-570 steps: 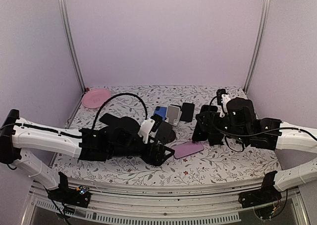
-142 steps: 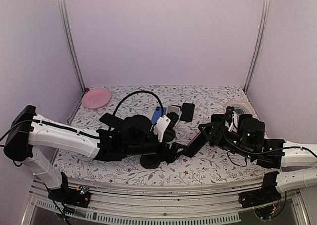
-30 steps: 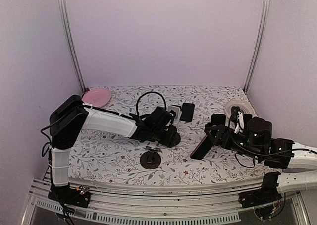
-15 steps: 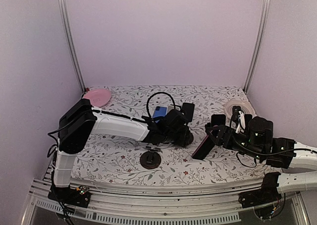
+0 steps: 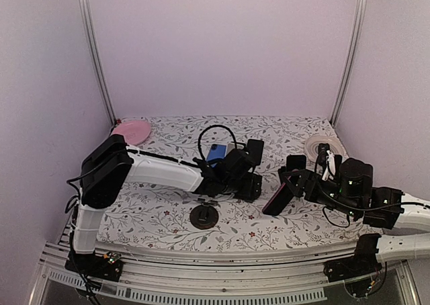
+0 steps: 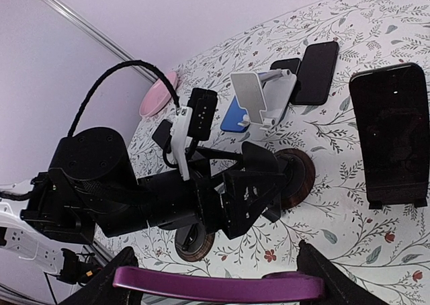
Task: Place the phone on the phone stand
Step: Place the phone stand at the center of the board, then move the phone stand to the center of the board.
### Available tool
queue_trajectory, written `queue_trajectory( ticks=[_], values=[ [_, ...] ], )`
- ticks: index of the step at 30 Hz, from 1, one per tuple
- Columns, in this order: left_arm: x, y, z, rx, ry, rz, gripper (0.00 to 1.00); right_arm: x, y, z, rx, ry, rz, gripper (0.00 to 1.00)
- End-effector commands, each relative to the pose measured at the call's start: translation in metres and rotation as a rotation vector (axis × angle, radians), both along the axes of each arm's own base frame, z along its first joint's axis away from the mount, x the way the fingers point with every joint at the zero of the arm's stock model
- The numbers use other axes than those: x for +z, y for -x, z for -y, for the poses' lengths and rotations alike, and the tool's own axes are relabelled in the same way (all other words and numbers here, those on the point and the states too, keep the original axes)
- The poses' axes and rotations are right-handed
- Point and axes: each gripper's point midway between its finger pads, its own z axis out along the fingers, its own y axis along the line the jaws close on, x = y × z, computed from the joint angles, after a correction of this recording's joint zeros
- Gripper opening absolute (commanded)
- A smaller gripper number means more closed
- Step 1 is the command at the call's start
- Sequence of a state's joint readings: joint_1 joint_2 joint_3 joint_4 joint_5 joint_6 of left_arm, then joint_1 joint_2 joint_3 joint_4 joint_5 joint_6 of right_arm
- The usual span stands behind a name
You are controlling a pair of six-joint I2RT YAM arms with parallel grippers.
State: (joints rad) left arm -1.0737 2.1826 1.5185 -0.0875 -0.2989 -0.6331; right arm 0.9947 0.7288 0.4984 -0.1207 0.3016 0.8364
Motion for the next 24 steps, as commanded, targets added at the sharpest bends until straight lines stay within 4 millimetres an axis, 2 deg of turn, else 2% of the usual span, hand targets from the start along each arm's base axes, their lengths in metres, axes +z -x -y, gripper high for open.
queue_trajectory(
  ticks=[1,5,6,9,12,14,19,23,24],
  values=[
    [0.033,0.001,-0.007,-0.006,0.067,0.036,0.97,0.031,-0.002,0.002,-0.017,-0.061,0.055,0.04],
    [0.046,0.008,-0.029,-0.013,0.07,0.067,0.93,0.032,-0.002,0.005,-0.024,-0.061,0.057,0.04],
    [0.056,0.011,-0.034,-0.027,0.089,0.087,0.91,0.032,-0.001,0.006,-0.026,-0.06,0.056,0.04],
    [0.065,0.017,-0.054,-0.045,0.083,0.133,0.82,0.033,-0.001,0.01,-0.037,-0.057,0.06,0.04],
    [0.054,0.014,-0.076,-0.04,0.017,0.128,0.67,0.034,-0.001,0.013,-0.045,-0.058,0.062,0.04],
    [0.046,0.011,-0.083,-0.05,-0.025,0.112,0.59,0.034,-0.001,0.014,-0.049,-0.058,0.064,0.04],
    [0.023,0.004,-0.086,-0.065,-0.143,0.084,0.38,0.035,-0.001,0.014,-0.049,-0.056,0.064,0.04],
    [0.008,0.001,-0.081,-0.078,-0.177,0.063,0.27,0.036,0.0,0.015,-0.05,-0.057,0.066,0.04],
    [-0.008,0.002,-0.08,-0.083,-0.203,0.041,0.25,0.036,0.0,0.016,-0.051,-0.057,0.067,0.04]
  ],
)
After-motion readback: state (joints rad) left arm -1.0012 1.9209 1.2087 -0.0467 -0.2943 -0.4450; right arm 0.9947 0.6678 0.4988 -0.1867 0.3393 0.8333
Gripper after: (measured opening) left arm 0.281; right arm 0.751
